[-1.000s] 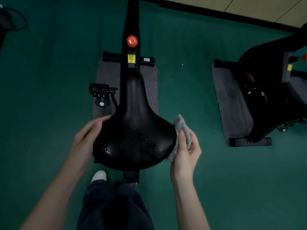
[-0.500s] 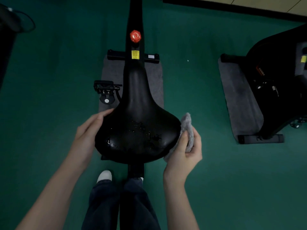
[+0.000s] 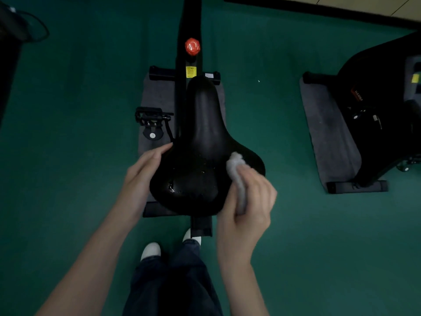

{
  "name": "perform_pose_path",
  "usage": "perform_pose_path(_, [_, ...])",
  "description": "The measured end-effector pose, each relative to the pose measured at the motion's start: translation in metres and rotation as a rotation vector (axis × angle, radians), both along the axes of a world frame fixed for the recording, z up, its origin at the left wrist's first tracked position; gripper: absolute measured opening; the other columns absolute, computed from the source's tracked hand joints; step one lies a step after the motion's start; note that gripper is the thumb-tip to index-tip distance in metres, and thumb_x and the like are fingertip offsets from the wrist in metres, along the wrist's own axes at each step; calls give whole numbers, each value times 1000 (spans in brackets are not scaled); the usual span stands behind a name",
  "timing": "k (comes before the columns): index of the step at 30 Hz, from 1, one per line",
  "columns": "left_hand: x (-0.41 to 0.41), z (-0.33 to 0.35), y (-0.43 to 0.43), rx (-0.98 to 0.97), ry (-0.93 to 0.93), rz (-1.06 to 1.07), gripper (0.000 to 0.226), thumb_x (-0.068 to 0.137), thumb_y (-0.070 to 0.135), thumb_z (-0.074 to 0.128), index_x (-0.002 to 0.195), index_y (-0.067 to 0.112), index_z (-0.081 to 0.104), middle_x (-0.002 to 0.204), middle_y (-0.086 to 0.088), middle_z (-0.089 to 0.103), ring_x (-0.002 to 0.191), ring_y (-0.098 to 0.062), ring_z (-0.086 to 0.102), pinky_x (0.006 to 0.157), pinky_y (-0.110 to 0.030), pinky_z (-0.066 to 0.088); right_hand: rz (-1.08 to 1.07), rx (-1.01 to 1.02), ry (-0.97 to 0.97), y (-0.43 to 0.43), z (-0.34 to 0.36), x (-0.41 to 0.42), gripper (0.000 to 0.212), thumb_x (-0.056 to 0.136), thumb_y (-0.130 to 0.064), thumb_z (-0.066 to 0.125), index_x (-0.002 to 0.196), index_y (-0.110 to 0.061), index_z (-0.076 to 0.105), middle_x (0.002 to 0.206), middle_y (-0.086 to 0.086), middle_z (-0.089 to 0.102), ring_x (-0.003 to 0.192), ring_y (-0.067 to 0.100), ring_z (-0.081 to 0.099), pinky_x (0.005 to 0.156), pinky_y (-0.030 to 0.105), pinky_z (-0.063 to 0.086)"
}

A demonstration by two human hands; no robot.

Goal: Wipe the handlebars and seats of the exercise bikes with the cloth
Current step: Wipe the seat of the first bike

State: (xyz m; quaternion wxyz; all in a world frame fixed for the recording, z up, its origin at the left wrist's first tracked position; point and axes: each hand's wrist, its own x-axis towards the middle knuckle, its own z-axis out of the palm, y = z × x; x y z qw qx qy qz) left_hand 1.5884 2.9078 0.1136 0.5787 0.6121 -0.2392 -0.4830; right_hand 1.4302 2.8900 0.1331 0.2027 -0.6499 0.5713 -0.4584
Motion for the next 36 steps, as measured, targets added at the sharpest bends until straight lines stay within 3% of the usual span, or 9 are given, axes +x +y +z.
perform_pose_path(4, [2,2,4,3,-23,-46,38,90,35,46,122,22,62,124,8,64,122,-5,54,103,-20,39,155,-33,121,-1,1,-6,23,86,8,58,107,4,67,110,9,64,108,24,54,97,40,45])
perform_pose_path(7, [4,2,13,20,-78,-108,41,88,47,49,126,34,58,127,20,60,123,7,48,96,-5,37,65,61,134,-28,11,-7,18,88,5,61,104,1,69,104,6,66,101,25,56,93,25,44])
perform_pose_path(9, [5,1,21,33,-124,-136,47,86,56,55,130,39,54,133,23,54,126,9,43,103,-11,33,50,85,163,-34,17,1,18,88,0,61,104,-2,69,102,3,65,98,23,54,89,24,43])
perform_pose_path(13, [7,2,33,69,-163,-200,74,70,63,62,138,41,44,144,21,43,135,5,34,115,-33,27,233,20,293,-5,18,14,32,94,-22,54,118,-3,64,115,6,62,108,19,50,96,38,45])
perform_pose_path(15, [10,2,35,80,-183,-238,81,65,64,66,139,45,40,146,22,40,135,5,32,116,-36,27,279,-11,294,4,16,6,32,96,-20,51,120,-2,63,116,7,61,111,18,50,96,38,45])
perform_pose_path(21, [22,3,36,86,-221,-342,94,55,62,80,137,54,34,148,25,35,135,9,29,116,-28,23,112,82,198,-28,29,13,21,90,-3,62,109,-7,71,100,-2,63,96,22,57,89,16,42])
perform_pose_path(28, [24,-5,36,30,-215,-415,118,42,50,92,141,47,27,150,27,26,135,13,24,107,-6,22,369,51,271,-12,36,26,17,86,-1,66,101,-6,73,100,0,67,98,15,57,90,15,41])
perform_pose_path(31, [23,-9,36,21,-252,-422,118,44,47,91,142,49,25,148,33,23,136,14,21,106,-5,19,279,60,255,-19,39,20,15,86,-1,66,99,-7,73,97,-3,66,95,19,60,88,19,44])
perform_pose_path(36, [23,-15,34,-7,-298,-378,108,47,40,91,134,55,28,147,30,27,135,12,24,109,-7,21,267,79,328,-34,38,49,14,88,-4,65,98,-8,74,95,2,67,93,20,58,85,8,37])
